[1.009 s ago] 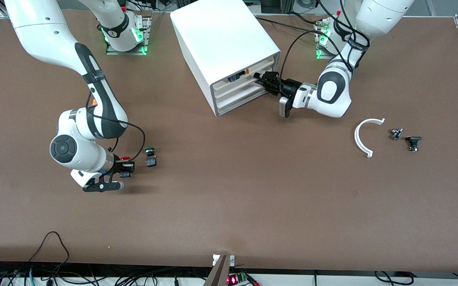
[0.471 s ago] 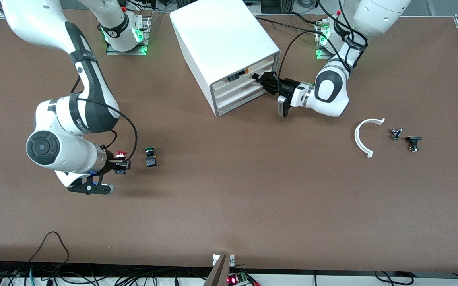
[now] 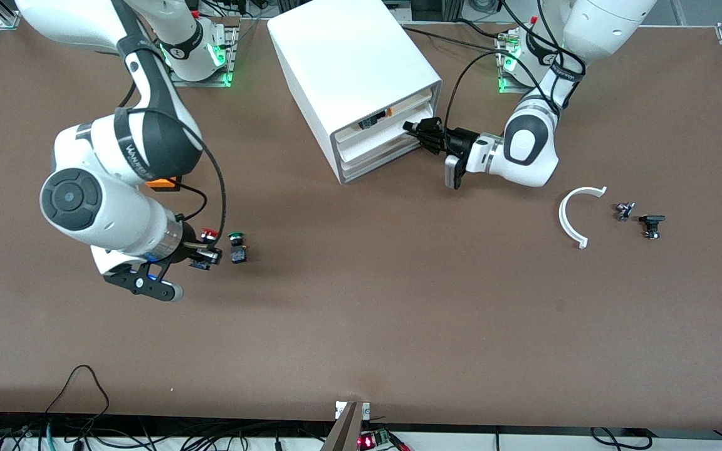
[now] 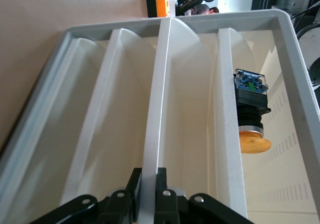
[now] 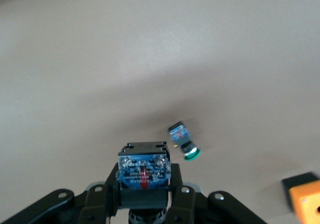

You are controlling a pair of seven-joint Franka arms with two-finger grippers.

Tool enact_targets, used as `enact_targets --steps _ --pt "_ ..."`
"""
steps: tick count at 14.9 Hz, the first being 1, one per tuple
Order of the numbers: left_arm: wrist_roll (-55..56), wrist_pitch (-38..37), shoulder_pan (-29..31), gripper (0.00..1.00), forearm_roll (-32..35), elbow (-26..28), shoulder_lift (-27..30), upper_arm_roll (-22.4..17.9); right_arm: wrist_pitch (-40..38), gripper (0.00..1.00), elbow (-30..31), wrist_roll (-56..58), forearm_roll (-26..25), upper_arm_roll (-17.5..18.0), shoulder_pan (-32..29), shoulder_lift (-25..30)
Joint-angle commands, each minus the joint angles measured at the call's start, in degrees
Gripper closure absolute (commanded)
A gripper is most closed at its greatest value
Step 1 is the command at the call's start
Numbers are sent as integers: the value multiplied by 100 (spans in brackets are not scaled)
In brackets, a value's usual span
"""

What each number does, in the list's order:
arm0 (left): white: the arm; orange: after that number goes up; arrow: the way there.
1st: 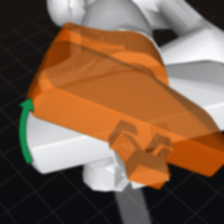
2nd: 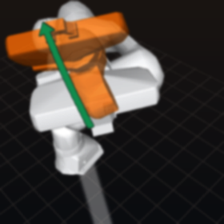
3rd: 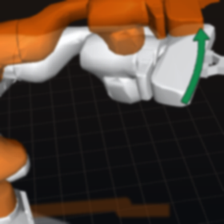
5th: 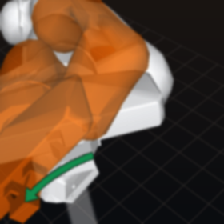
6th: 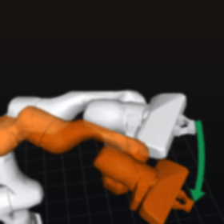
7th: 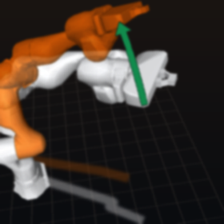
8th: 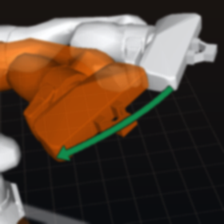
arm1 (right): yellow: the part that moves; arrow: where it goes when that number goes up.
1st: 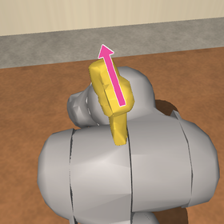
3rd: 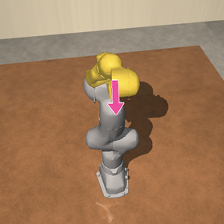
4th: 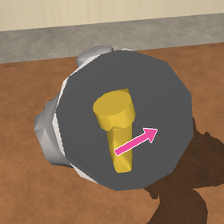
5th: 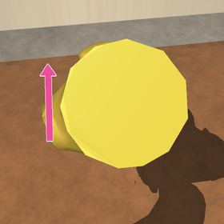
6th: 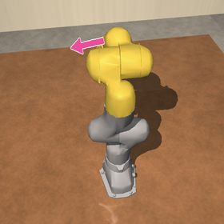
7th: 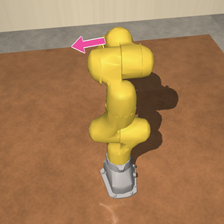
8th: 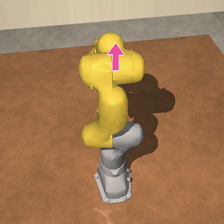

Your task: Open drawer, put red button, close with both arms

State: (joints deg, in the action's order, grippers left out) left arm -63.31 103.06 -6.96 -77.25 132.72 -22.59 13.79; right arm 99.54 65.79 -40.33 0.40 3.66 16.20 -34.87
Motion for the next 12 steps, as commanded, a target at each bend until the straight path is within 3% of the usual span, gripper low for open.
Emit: enact_targets --steps 1,3,9,10,11,12 --pt "82 12 134 98 761 -666 -377 -357 -180 100 -347 -834 83 -23 278 -64" --pt "100 -40 238 98 1150 -1194 -728 -552 -181 100 -435 -1317 83 -23 462 -64" --pt "126 -49 573 98 1239 -1723 -1019 -579 -146 100 -663 -3039 83 -32 1262 -55" --pt "126 -49 573 85 1265 -1749 -1063 -579 -84 100 -742 -3451 74 -41 1393 -64" --pt "109 -49 599 28 1265 -1749 -1081 -579 12 100 -830 -3847 74 -32 1482 -72" --pt "109 -49 643 0 1274 -1758 -1064 -579 100 100 -848 -4181 74 -23 1578 -72"
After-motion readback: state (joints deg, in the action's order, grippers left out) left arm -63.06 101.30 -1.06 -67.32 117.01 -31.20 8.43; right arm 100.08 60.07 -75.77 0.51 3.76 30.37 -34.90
